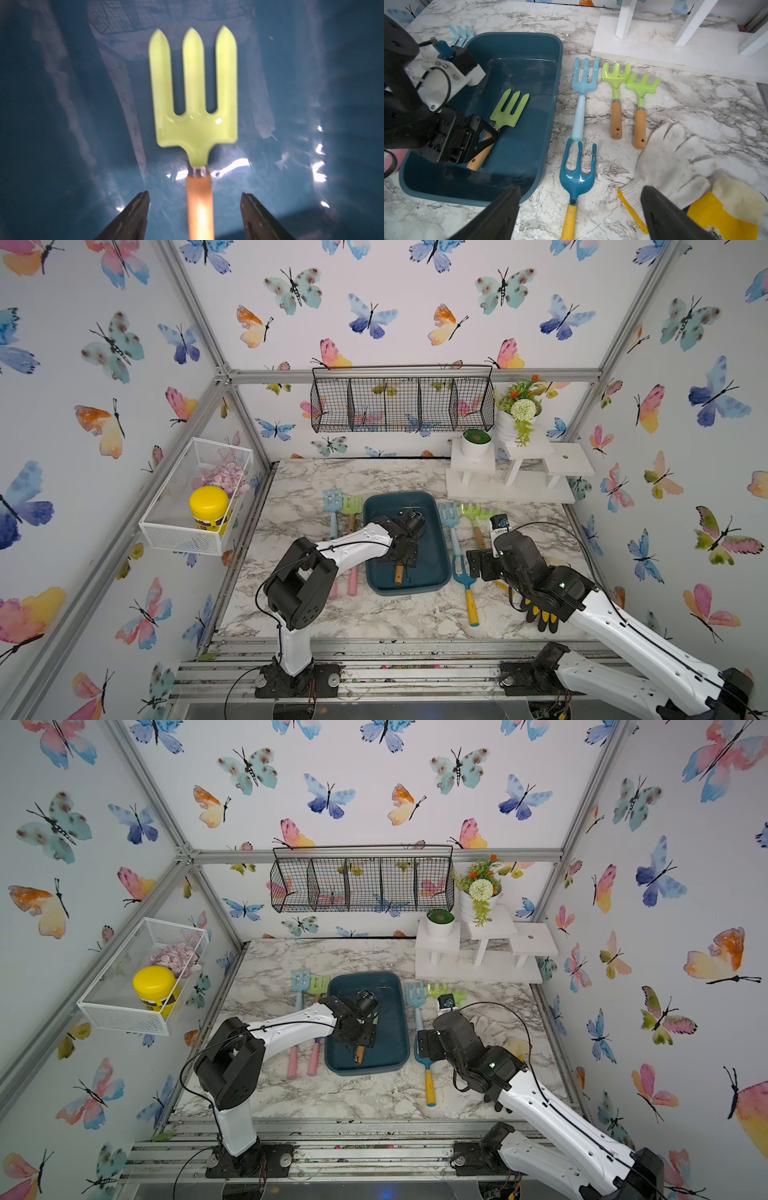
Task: Take the hand rake out of the storage box
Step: Adjust the rake in the storage box.
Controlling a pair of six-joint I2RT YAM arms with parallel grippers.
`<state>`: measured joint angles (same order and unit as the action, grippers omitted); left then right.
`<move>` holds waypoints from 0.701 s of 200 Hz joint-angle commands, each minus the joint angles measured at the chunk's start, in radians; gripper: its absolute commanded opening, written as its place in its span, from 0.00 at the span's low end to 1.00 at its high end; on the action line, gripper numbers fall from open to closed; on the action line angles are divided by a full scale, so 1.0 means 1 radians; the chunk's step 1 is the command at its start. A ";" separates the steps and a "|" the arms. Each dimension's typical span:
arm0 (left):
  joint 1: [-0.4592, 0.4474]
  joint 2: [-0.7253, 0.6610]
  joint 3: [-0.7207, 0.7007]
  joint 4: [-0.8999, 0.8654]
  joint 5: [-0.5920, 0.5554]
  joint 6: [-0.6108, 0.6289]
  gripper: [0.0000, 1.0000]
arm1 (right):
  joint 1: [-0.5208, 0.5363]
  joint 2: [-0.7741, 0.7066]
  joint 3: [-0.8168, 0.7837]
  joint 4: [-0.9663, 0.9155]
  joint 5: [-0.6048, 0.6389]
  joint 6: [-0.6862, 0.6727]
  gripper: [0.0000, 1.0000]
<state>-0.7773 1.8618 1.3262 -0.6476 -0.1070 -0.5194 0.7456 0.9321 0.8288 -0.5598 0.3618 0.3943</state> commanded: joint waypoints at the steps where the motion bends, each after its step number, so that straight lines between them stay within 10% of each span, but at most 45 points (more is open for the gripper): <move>1: -0.011 -0.008 -0.024 -0.021 0.037 -0.001 0.76 | -0.003 -0.003 -0.013 0.008 -0.010 -0.011 0.97; 140: -0.018 0.088 -0.056 0.015 0.018 0.021 0.35 | -0.003 0.007 -0.011 0.010 -0.015 -0.014 0.97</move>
<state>-0.7925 1.9221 1.2770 -0.6365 -0.0849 -0.5117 0.7456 0.9340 0.8288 -0.5598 0.3611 0.3901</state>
